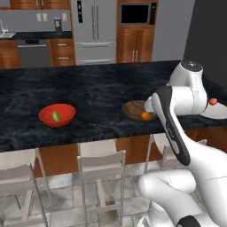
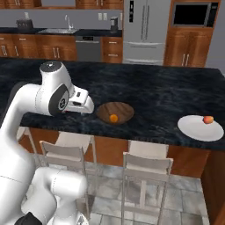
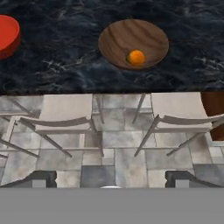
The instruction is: Take the fruits from the plate on the dining counter and place two fruits in each bowl.
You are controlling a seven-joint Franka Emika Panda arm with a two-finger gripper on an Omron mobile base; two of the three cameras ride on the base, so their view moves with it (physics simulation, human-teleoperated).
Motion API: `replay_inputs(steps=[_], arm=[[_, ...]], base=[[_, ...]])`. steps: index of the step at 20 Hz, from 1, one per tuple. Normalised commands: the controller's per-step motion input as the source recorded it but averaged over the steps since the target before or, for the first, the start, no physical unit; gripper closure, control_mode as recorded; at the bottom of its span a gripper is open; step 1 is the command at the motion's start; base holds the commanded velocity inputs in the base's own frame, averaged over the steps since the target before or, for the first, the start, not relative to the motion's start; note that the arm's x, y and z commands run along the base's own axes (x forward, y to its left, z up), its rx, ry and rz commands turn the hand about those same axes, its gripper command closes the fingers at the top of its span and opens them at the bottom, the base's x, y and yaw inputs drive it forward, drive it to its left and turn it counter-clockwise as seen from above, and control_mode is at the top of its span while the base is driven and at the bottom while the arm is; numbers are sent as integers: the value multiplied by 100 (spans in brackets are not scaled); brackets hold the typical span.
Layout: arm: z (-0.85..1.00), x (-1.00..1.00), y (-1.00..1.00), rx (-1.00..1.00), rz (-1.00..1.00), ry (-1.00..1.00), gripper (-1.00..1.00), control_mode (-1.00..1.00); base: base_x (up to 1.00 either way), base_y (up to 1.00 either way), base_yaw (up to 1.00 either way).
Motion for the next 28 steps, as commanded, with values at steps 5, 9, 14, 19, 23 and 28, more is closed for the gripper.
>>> replay_inputs(steps=[5,9,14,19,23,28], arm=[[0,0,0,0,0,0,-100,100],[0,0,0,0,0,0,-100,100],[0,0,0,0,0,0,-100,100],[0,0,0,0,0,0,-100,100],[0,0,0,0,0,0,-100,100],[0,0,0,0,0,0,-100,100]], base=[[0,-100,0],[0,-100,0],[0,-100,0],[20,-89,-5],[61,-28,-4],[84,0,0]])
